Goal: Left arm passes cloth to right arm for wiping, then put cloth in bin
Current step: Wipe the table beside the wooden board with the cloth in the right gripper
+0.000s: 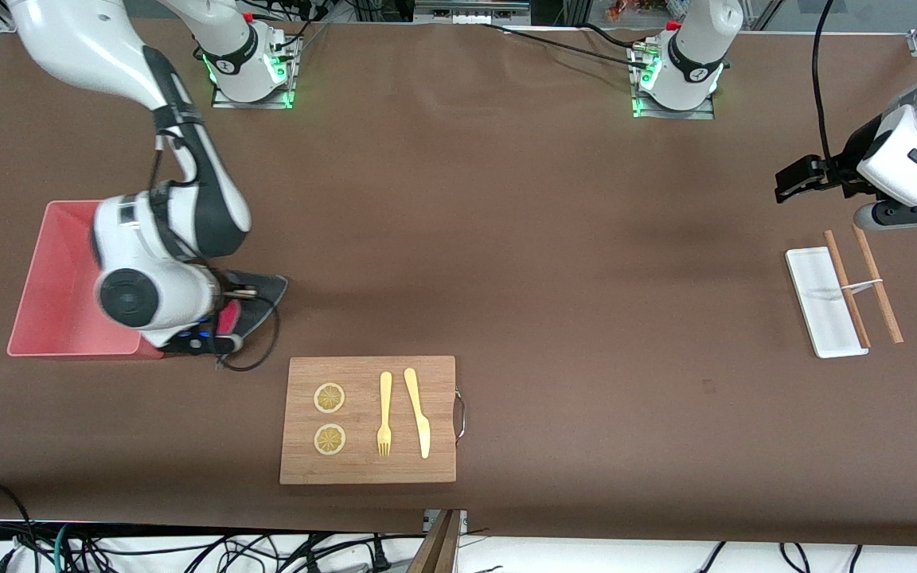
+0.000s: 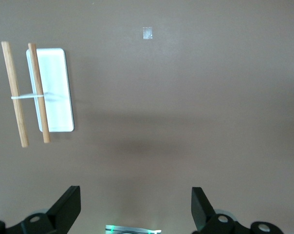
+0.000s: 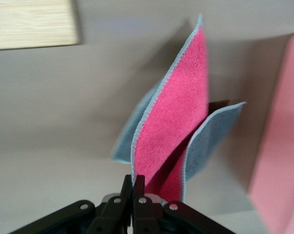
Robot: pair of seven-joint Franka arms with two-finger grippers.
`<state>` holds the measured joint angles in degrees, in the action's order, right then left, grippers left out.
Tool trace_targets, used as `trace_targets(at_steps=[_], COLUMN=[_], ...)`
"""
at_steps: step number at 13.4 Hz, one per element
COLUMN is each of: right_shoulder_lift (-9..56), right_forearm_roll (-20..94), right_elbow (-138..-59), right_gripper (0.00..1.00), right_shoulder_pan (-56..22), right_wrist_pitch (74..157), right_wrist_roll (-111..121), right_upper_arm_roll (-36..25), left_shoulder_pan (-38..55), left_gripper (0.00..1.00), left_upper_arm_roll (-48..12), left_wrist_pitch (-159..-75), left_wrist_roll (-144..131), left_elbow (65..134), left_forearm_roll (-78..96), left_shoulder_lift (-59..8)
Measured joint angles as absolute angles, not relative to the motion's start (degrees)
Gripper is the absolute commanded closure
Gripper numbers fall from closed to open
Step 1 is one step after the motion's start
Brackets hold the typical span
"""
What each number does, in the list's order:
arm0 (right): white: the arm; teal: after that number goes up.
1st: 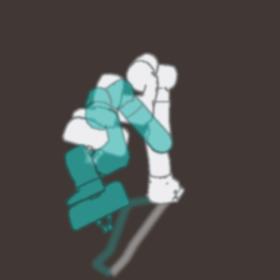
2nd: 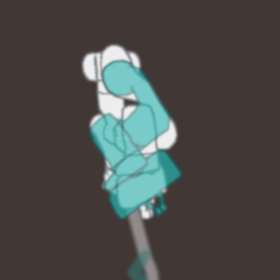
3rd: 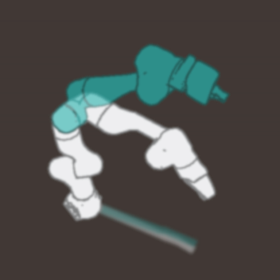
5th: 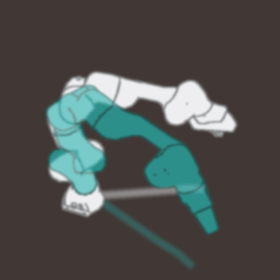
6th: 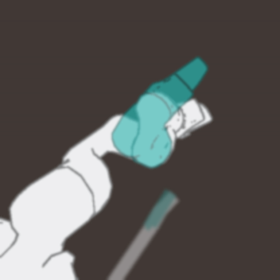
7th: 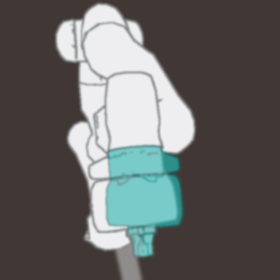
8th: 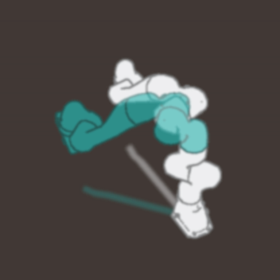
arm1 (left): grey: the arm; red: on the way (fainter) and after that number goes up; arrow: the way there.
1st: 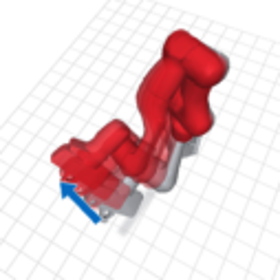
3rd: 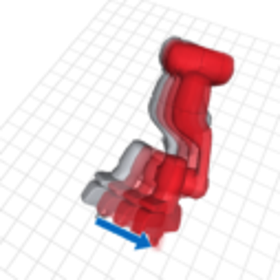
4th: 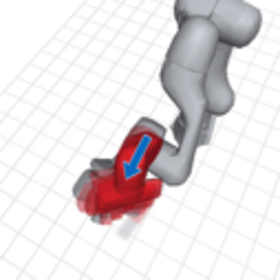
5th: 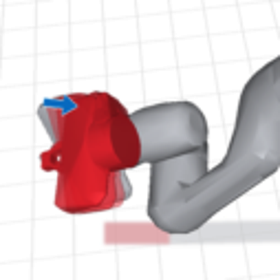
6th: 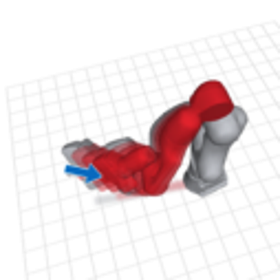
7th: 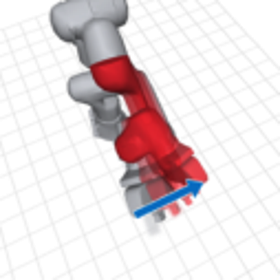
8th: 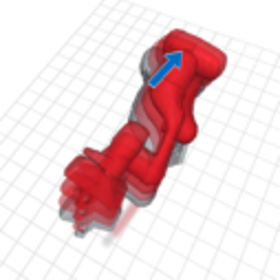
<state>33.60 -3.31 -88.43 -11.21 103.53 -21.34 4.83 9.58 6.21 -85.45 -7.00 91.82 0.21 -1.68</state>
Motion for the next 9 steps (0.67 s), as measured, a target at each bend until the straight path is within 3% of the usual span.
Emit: trace_targets(at_steps=[9], right_shoulder_lift=[37.2], right_forearm_roll=[11.6], right_elbow=[-88.4], right_gripper=[1.00], right_shoulder_pan=[-22.1], right_wrist_pitch=[117.8], right_wrist_roll=[-41.6], right_upper_arm_roll=[7.2], left_shoulder_pan=[9.3], left_gripper=[0.00], left_upper_arm_roll=[6.7], left_wrist_pitch=[-85.3], left_wrist_roll=[-1.7], left_elbow=[91.7], left_forearm_roll=[0.2], left_shoulder_lift=[-1.7])
